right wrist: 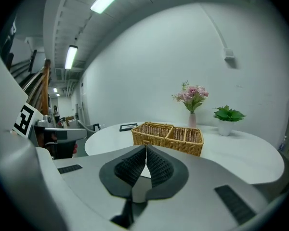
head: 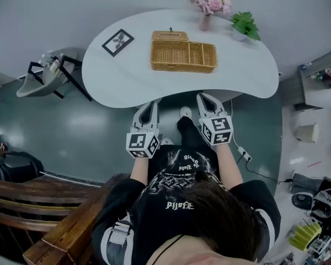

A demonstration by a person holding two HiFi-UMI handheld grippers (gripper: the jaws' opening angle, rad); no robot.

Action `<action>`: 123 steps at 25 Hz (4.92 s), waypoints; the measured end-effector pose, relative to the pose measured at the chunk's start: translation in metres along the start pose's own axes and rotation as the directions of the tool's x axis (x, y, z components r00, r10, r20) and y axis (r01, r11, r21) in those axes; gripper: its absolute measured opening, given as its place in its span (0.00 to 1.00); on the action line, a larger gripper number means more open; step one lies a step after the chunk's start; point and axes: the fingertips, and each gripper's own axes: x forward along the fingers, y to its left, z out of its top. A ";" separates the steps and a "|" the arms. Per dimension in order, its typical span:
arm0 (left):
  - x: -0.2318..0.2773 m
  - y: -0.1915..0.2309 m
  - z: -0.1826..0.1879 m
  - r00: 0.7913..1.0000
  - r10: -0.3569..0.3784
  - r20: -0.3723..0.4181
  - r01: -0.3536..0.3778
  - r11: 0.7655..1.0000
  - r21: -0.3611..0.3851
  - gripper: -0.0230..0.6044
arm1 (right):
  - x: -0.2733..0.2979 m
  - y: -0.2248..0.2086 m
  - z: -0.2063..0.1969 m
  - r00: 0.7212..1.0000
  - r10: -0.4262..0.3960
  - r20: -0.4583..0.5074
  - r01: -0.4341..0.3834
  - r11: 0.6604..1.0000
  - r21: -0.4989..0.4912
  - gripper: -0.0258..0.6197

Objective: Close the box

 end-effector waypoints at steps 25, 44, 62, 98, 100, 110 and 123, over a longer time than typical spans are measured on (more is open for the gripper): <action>0.154 0.049 0.060 0.984 0.179 0.008 -0.179 0.981 0.078 0.09 | 0.147 -0.088 0.124 0.984 0.170 0.054 -0.160 0.975 -0.156 0.08; 0.235 0.070 0.089 0.947 0.319 0.034 -0.321 0.944 0.081 0.09 | 0.241 -0.160 0.181 0.966 0.259 0.002 -0.258 0.965 -0.037 0.08; 0.248 0.107 0.107 0.970 0.245 0.011 -0.245 0.966 0.087 0.09 | 0.327 -0.136 0.178 0.940 0.296 -0.171 -0.295 0.955 0.031 0.15; 0.250 0.181 0.093 0.972 0.229 -0.062 -0.229 0.973 0.000 0.09 | 0.472 -0.136 0.081 0.691 0.303 -0.656 -0.247 0.952 0.180 0.27; 0.250 0.186 0.093 0.970 0.235 -0.064 -0.235 0.972 -0.006 0.09 | 0.476 -0.134 0.074 0.665 0.303 -0.682 -0.244 0.952 0.185 0.27; 0.248 0.205 0.089 0.961 0.268 -0.068 -0.270 0.963 -0.013 0.09 | 0.486 -0.130 0.052 0.592 0.278 -0.757 -0.264 0.954 0.144 0.19; 0.243 0.210 0.088 0.957 0.283 -0.071 -0.284 0.959 -0.014 0.09 | 0.484 -0.127 0.070 0.614 0.328 -0.718 -0.312 0.936 0.162 0.11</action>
